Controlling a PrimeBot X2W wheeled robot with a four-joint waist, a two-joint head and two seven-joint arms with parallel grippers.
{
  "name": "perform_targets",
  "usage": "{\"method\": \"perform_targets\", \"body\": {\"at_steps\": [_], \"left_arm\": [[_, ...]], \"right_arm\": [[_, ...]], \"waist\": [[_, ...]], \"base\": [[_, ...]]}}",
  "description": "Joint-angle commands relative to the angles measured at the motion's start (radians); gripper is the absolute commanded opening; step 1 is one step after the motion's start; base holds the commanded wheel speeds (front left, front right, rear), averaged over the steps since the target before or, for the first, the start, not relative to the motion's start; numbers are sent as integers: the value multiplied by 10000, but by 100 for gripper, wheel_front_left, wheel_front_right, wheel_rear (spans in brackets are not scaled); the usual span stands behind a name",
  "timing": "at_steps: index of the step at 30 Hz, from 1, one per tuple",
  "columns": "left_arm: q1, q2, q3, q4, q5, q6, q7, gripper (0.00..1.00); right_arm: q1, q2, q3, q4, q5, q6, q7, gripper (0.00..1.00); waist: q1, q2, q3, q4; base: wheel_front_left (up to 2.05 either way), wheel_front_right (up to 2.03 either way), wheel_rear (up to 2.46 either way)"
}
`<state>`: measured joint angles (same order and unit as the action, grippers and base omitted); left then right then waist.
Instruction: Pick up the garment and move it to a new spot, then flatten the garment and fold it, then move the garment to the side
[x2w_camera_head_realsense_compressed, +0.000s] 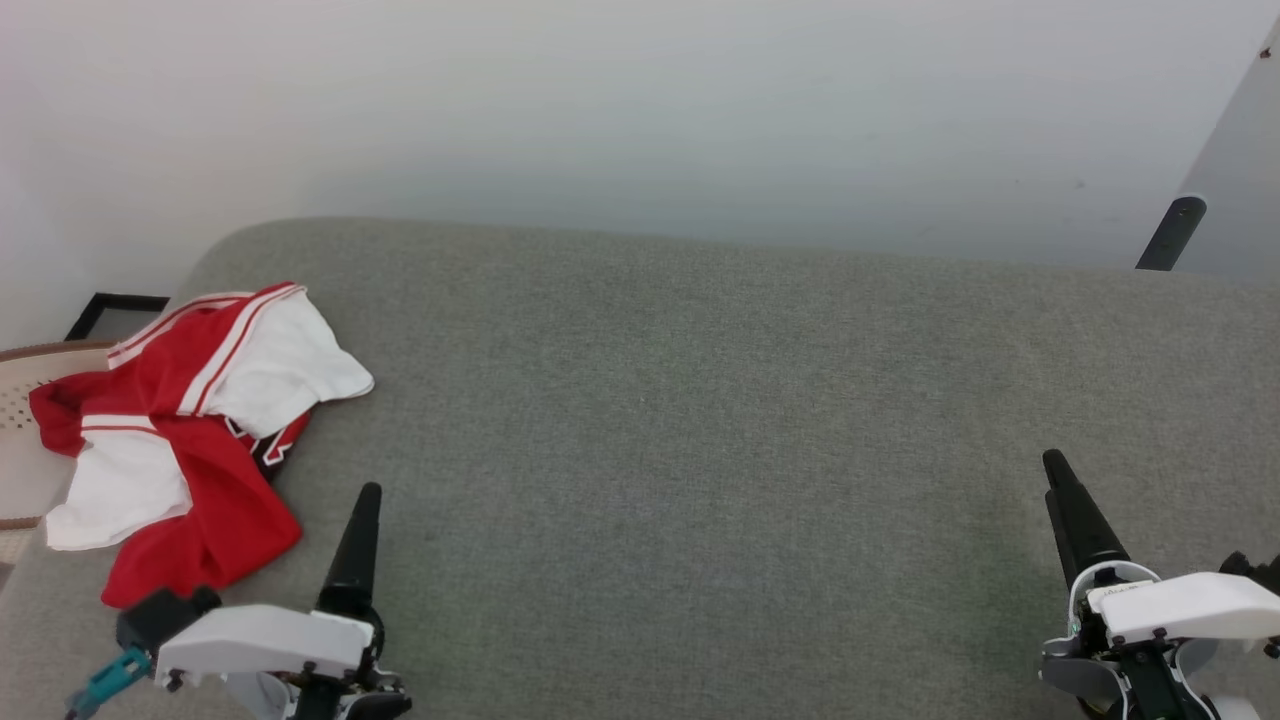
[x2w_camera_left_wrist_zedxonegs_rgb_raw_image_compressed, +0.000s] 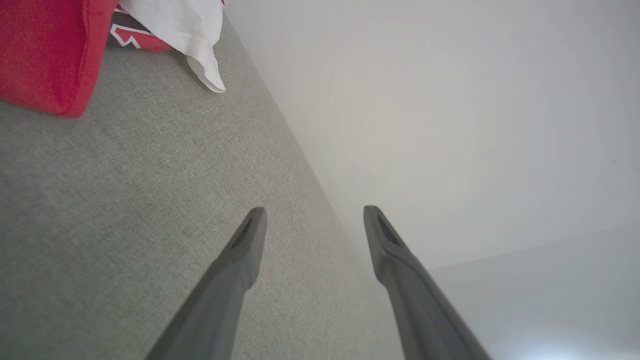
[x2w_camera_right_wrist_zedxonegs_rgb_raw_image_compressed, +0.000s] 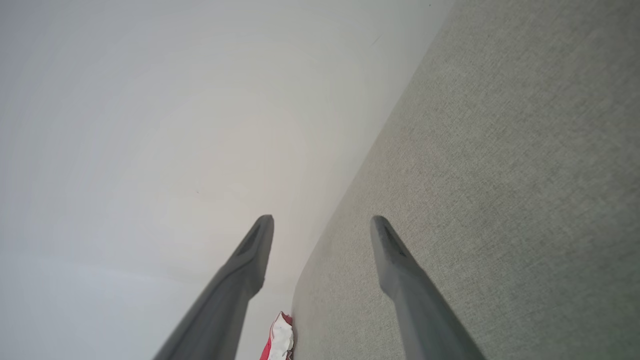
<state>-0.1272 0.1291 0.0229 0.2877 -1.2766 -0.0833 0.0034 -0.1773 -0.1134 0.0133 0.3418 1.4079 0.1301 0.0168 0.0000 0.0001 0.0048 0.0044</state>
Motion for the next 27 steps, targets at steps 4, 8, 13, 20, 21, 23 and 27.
{"method": "perform_targets", "body": {"at_steps": [4,8,13,20,21,23,27], "left_arm": [[-354,252,-199,-190,1000,152,-210,100],[-371,397,-339,-217,1820,292,-361,100],[-426,521,-432,-267,2685,379,-546,100],[-536,702,-678,-228,3896,404,-789,100],[-546,741,-724,-222,4088,414,-821,100],[-563,788,-800,-197,4409,427,-882,100],[-607,871,-922,-260,5012,452,-1017,100]], "right_arm": [[-493,-262,299,48,-717,4,-253,100],[-669,-414,523,259,-1507,4,-451,100],[-867,-508,667,564,-2462,5,-655,100],[-1158,-611,646,949,-4047,5,-915,100],[-1184,-613,621,990,-4285,5,-947,100],[-1226,-569,564,1055,-4681,5,-1018,100],[-1293,-512,401,1184,-5567,6,-1149,100]], "waist": [[0,-1,-5,0],[0,-1,4,-9],[0,-1,21,-14],[0,-1,12,-15],[0,-1,9,-15],[0,-1,-2,-18],[0,-1,-5,-27]], "base": [[0,0,0],[0,0,0],[0,0,0],[0,0,0],[0,0,0],[0,0,0],[0,0,0]]}}
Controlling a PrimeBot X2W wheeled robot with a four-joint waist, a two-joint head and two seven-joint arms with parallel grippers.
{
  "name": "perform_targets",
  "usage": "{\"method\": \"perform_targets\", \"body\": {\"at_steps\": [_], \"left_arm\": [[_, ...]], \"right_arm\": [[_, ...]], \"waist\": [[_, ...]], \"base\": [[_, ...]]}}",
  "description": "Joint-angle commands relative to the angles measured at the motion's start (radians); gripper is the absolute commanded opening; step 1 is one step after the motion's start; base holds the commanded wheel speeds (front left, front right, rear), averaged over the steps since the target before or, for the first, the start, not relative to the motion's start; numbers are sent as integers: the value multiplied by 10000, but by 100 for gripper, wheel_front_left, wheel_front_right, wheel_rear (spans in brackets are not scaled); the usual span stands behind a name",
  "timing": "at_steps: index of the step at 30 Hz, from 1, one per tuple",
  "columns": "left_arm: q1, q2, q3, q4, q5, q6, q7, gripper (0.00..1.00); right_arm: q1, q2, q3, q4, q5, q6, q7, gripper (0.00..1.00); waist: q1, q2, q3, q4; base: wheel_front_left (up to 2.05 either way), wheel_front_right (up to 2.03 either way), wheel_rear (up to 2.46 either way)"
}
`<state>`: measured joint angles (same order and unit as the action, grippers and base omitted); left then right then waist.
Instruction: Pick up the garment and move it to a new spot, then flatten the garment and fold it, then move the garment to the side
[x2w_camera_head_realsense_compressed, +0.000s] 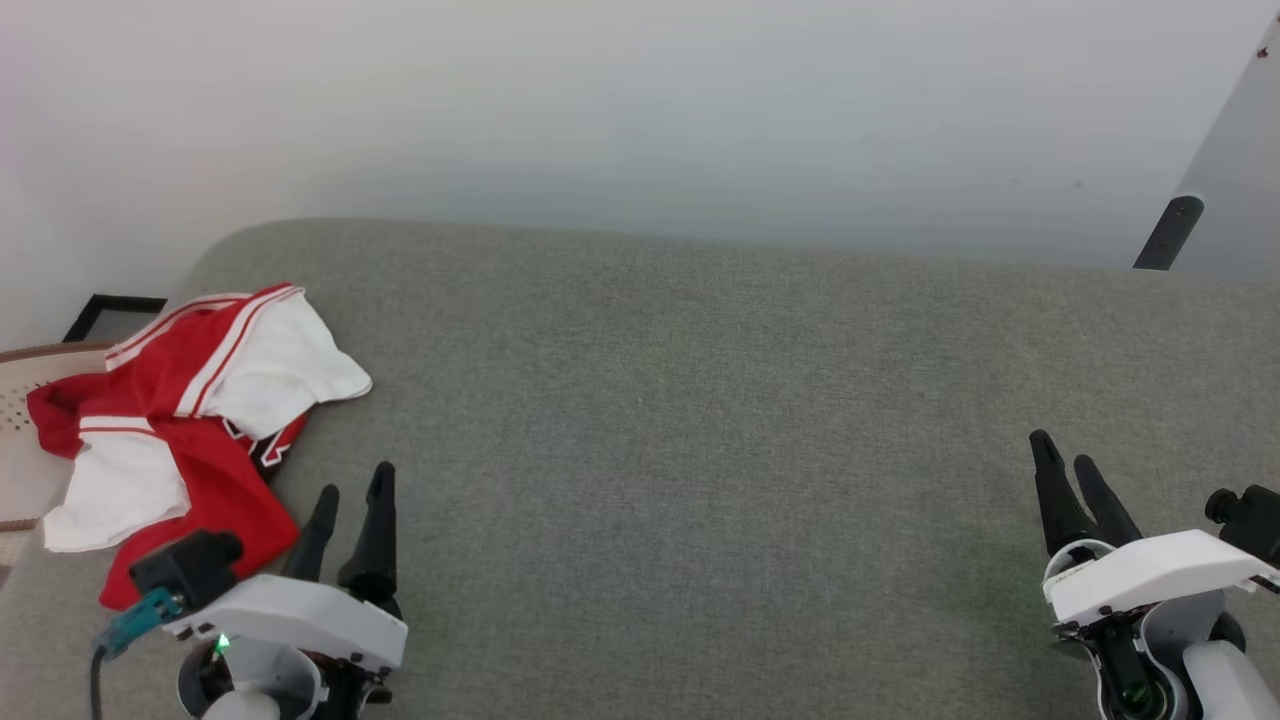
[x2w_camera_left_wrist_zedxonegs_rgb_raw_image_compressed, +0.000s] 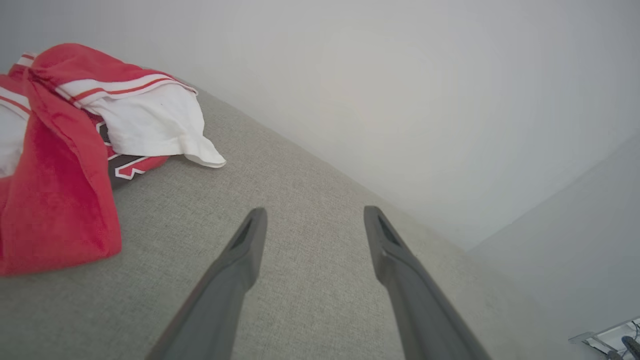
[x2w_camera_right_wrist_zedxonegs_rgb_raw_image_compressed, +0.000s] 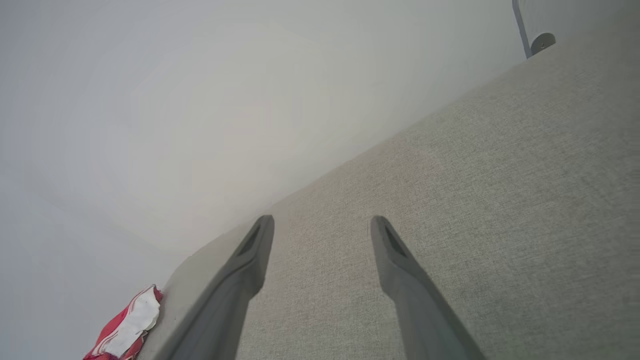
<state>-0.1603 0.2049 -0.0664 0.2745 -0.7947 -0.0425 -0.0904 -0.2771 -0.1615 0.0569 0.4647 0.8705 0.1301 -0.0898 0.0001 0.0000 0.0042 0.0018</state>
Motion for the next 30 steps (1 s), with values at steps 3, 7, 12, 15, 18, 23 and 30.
{"method": "perform_targets", "body": {"at_steps": [3,7,12,15,18,23,30], "left_arm": [[-283,155,-69,-151,541,9,-172,100],[-340,233,-124,-152,1013,-57,-291,100],[-344,225,-149,-96,1384,-252,-433,100],[-360,220,-166,-12,1622,-364,-515,100],[-373,231,-154,75,1862,-418,-592,100],[-385,235,-133,148,2242,-526,-723,100],[-410,255,-198,131,2917,-622,-895,100]], "right_arm": [[-362,25,-131,-9,-817,6,-178,100],[-411,76,-264,6,-1601,6,-293,100],[-448,155,-335,-41,-2403,6,-436,100],[-455,173,-333,-47,-2796,6,-519,100],[-466,215,-368,-51,-3120,6,-598,100],[-449,209,-325,-39,-3623,6,-724,100],[-397,123,-483,-32,-4179,7,-873,100]], "waist": [[0,0,4,-11],[0,0,11,-21],[0,0,-6,-24],[0,0,-24,-21],[0,0,-39,-34],[0,0,-61,-61],[0,0,-88,-80]], "base": [[0,0,0],[0,0,0],[0,0,0],[0,0,0],[0,0,0],[0,0,0],[0,0,0]]}}
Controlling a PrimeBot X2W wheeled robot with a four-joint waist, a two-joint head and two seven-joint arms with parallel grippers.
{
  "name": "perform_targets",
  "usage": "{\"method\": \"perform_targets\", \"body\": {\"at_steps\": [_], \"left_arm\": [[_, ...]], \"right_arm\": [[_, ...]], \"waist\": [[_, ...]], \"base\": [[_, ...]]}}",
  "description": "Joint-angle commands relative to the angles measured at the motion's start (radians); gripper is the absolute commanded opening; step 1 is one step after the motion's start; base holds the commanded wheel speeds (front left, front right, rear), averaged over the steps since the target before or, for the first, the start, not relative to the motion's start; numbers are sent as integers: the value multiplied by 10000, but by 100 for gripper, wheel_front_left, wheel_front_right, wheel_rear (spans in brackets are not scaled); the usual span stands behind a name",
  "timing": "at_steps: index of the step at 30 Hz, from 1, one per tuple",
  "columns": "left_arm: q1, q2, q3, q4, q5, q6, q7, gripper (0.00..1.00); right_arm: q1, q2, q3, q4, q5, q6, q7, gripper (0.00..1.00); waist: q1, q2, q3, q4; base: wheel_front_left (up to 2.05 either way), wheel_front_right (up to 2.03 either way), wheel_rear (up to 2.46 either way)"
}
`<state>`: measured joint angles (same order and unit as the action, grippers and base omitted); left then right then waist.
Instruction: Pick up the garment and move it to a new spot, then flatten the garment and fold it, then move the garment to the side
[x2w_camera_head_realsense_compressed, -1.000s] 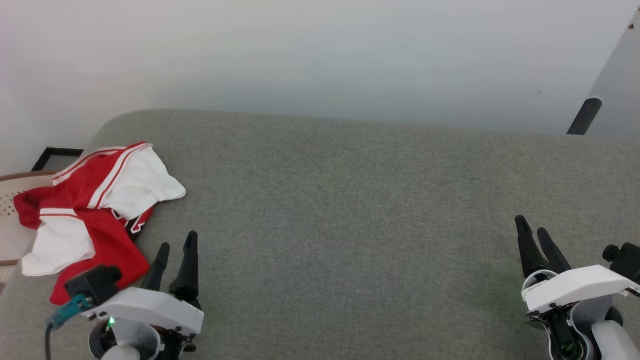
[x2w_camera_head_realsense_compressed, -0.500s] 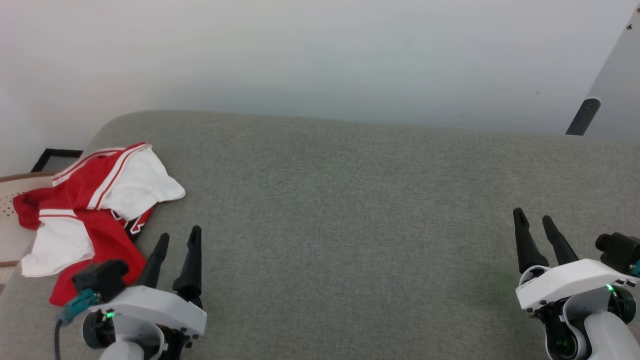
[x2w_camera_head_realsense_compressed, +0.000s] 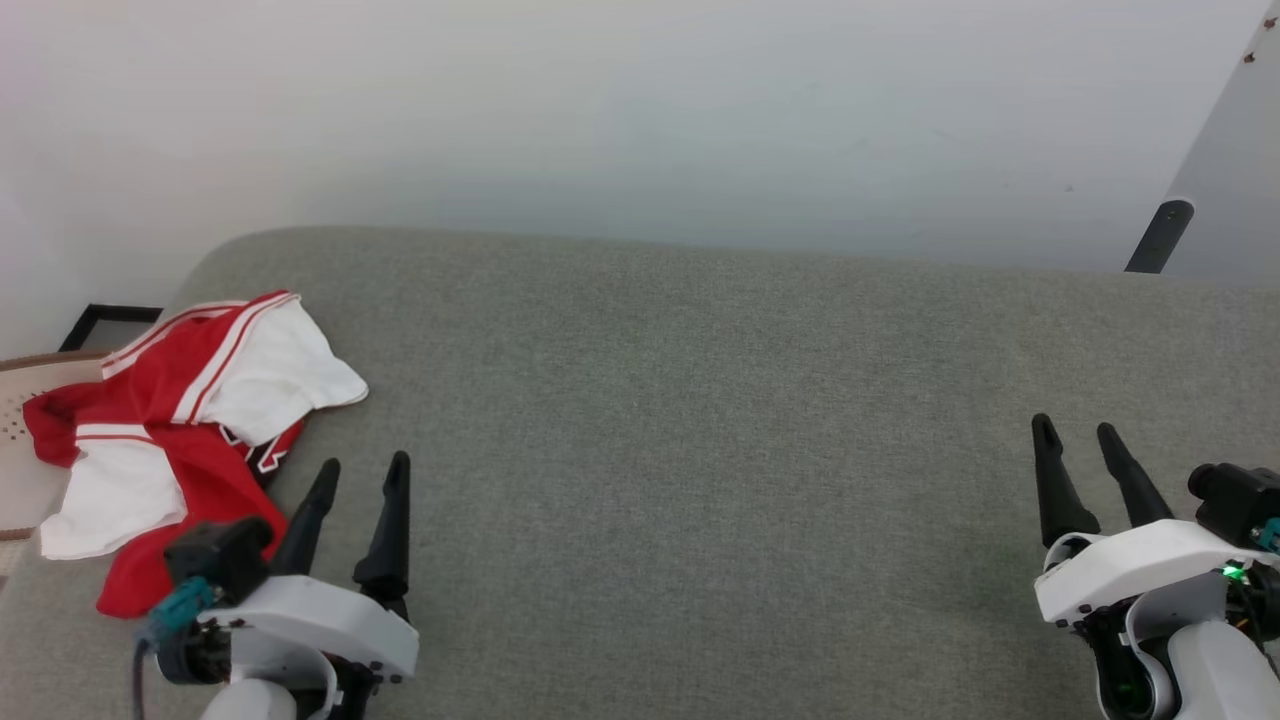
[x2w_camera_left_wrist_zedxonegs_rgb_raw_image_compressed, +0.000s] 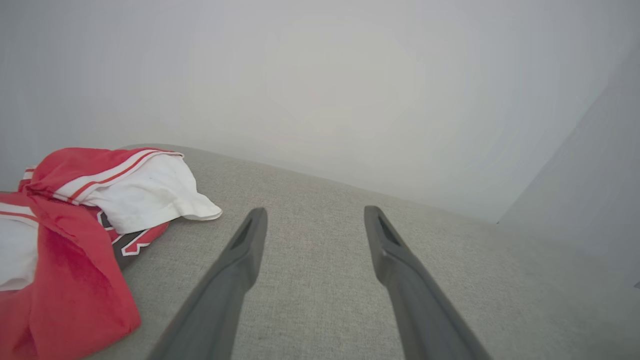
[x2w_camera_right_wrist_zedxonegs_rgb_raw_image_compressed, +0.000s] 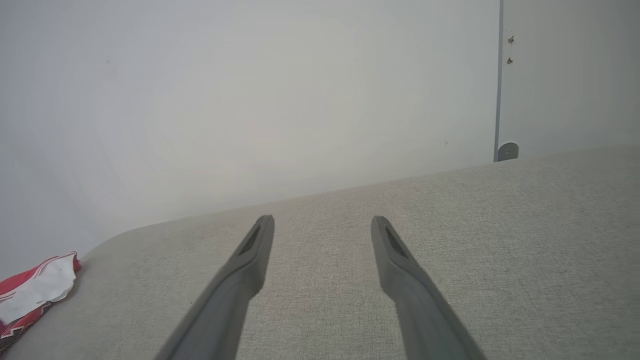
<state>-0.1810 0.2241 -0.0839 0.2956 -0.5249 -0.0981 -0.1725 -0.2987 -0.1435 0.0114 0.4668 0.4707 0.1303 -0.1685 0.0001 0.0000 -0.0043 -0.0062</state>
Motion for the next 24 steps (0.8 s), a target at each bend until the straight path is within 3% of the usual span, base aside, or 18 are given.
{"method": "perform_targets", "body": {"at_steps": [1,24], "left_arm": [[-197,72,-54,-86,333,-84,-102,100],[-323,260,-480,456,1186,-319,-574,100]], "right_arm": [[-164,-64,-51,-45,-243,5,-108,100],[131,21,-194,35,-1740,6,-535,100]], "waist": [[0,0,-7,-1],[0,0,38,-181]], "base": [[0,0,0],[0,0,0]]}}
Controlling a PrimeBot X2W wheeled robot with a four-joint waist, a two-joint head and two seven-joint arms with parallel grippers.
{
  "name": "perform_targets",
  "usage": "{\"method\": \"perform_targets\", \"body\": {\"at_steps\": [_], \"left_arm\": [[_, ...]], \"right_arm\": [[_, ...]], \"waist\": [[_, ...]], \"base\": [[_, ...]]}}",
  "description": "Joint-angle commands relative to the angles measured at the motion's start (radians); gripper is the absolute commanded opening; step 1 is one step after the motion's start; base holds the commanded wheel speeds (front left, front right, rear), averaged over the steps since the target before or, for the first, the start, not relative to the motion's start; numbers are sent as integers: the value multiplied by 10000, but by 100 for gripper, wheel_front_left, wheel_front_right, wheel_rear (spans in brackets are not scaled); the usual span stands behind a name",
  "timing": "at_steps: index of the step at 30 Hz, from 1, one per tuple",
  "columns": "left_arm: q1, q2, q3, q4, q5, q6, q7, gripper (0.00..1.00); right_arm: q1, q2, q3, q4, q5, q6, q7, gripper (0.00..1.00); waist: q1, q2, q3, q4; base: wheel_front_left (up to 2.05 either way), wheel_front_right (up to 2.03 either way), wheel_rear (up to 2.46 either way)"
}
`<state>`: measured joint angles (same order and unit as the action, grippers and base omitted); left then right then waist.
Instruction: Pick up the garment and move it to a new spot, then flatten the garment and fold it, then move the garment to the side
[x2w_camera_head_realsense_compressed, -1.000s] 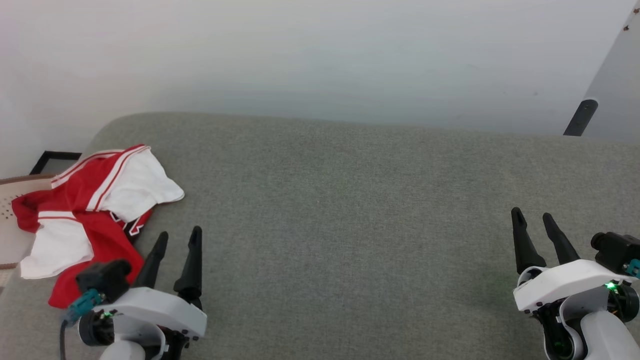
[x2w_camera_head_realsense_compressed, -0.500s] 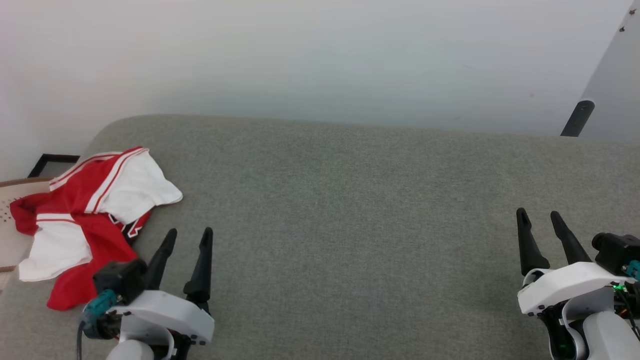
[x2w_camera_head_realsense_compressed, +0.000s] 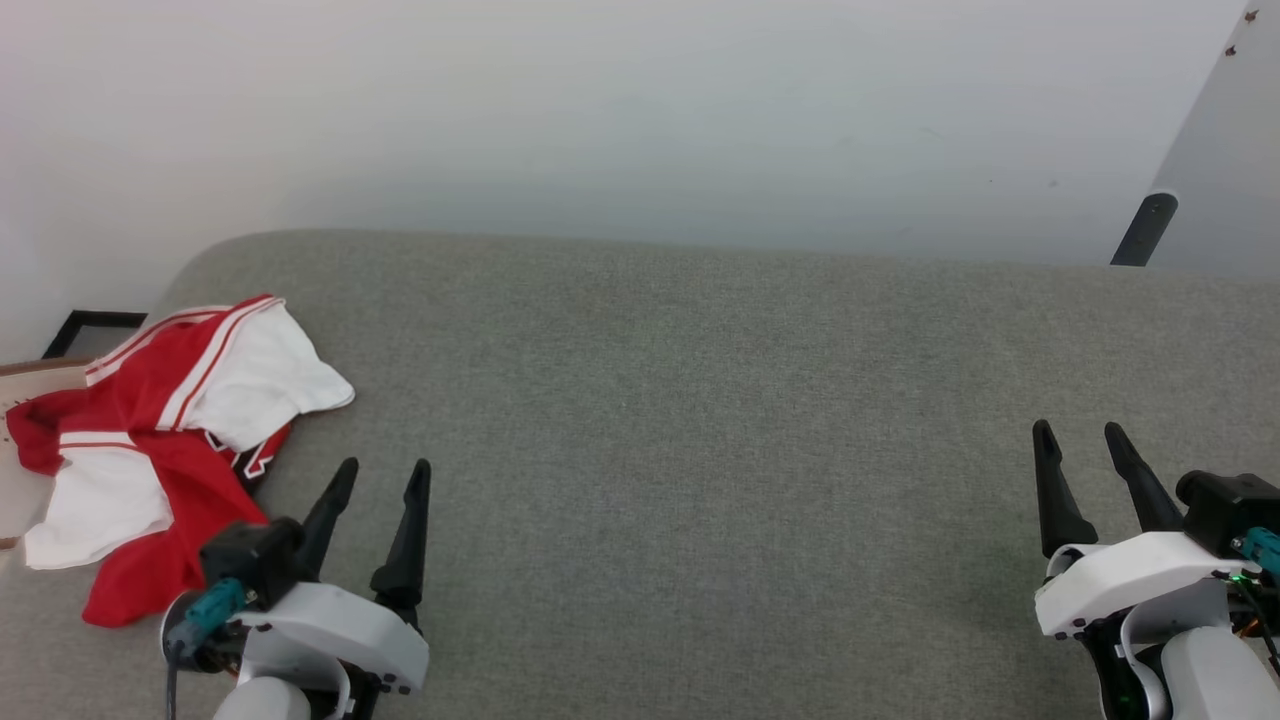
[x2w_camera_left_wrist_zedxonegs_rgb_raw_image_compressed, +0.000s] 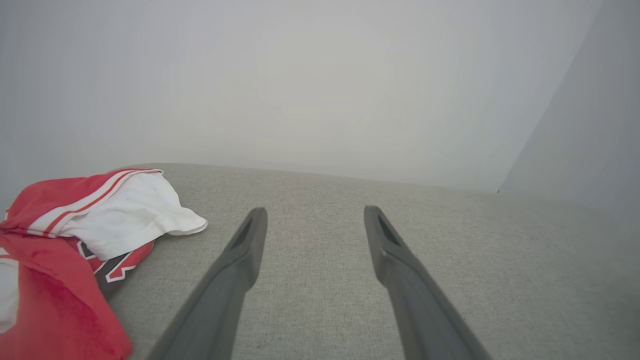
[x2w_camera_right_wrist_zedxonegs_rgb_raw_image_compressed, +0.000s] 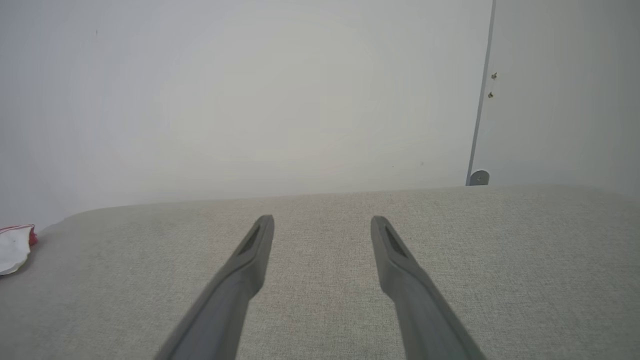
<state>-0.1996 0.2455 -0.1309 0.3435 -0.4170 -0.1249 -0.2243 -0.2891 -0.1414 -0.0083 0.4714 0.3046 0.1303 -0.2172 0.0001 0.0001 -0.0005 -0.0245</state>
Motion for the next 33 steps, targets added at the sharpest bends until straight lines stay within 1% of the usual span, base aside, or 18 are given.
{"method": "perform_targets", "body": {"at_steps": [1,15,19,21,26,30,33], "left_arm": [[-154,59,-28,11,149,-53,-72,100],[-281,214,-175,316,779,-56,-335,100],[-335,220,-246,397,988,-59,-405,100],[-379,227,-239,436,1020,-58,-413,100],[-464,180,-239,511,947,-55,-400,100],[-502,100,-69,656,924,108,-400,100],[-484,-18,73,774,880,228,-400,100]], "right_arm": [[30,-6,8,-5,-150,6,-67,100],[-92,-51,-139,63,-949,7,-280,100],[-102,-33,-140,68,-1110,7,-312,100],[-121,-47,-95,40,-1140,7,-311,100],[-202,-68,-79,-57,-973,7,-287,100],[-294,18,304,-73,-823,7,-259,100],[-285,42,716,-32,-709,7,-210,100]], "waist": [[-1,-1,6,-1],[-1,-1,34,37],[-1,-1,72,212],[-1,-1,109,390],[-1,-1,209,1104],[-1,-1,250,1752],[-1,-1,288,2393]], "base": [[0,0,0],[0,0,0],[0,0,0],[0,0,0],[0,0,0],[0,0,0],[0,0,0]]}}
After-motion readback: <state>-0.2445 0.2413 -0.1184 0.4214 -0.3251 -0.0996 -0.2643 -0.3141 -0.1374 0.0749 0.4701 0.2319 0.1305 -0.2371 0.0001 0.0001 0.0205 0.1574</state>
